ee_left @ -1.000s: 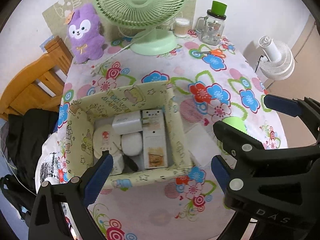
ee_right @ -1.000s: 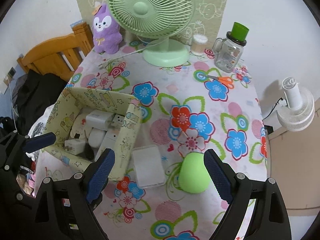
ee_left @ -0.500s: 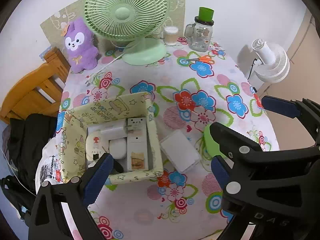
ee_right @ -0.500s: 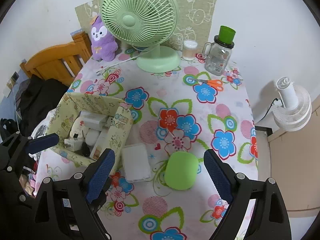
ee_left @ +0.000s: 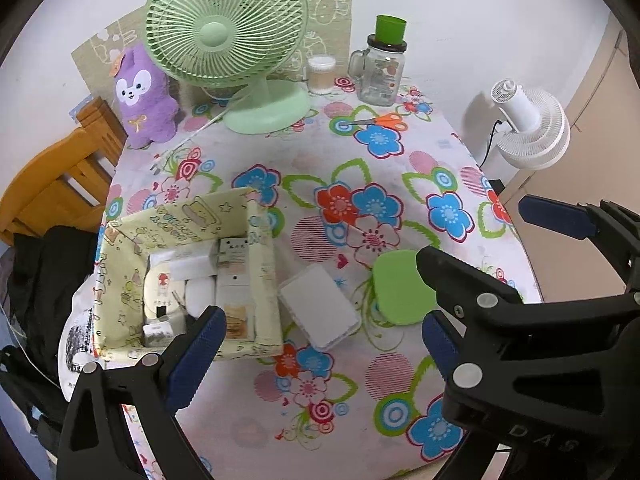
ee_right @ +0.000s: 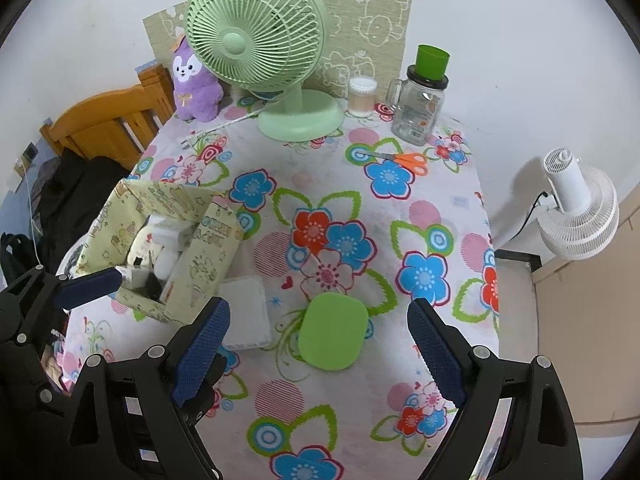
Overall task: Organize rigid objects
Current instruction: 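Move both tools from the box toward the white plastic box and green pad, then grasp the translucent white box with the left tool while the right tool grasps the green pad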
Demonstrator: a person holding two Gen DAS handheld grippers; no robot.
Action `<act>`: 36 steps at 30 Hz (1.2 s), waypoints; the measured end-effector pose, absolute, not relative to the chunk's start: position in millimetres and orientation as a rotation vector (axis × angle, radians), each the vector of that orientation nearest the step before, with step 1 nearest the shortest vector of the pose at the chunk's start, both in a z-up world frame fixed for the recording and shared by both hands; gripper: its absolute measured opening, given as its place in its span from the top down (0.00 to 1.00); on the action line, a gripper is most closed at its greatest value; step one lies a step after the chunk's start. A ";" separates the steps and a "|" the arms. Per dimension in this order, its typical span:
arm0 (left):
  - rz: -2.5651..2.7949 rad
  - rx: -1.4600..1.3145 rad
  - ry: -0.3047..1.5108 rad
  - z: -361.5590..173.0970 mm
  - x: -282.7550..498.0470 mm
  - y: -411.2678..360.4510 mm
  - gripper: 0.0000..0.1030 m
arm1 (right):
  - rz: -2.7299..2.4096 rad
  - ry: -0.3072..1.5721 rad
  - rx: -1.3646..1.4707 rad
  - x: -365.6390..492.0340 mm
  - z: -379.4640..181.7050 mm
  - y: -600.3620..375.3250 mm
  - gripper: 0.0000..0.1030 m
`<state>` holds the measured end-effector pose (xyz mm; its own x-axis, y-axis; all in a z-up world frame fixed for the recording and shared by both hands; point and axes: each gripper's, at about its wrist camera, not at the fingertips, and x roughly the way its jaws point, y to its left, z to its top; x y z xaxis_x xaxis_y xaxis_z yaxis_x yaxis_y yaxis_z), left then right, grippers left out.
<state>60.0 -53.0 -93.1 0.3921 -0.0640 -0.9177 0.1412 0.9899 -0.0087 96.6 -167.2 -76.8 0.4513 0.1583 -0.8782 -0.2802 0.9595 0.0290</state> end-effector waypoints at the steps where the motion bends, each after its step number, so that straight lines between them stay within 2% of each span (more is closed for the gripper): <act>1: -0.131 0.072 1.162 -94.7 59.7 -55.4 0.03 | 0.272 1.070 -0.128 96.3 -78.2 -170.0 0.10; 24: -0.016 -0.058 1.194 -152.8 59.8 -81.9 0.07 | 0.263 1.134 -0.095 102.5 -137.7 -214.1 0.10; 36: 0.181 -0.148 1.211 -192.6 63.3 -68.2 0.10 | 0.249 1.198 -0.076 119.8 -176.4 -216.6 0.10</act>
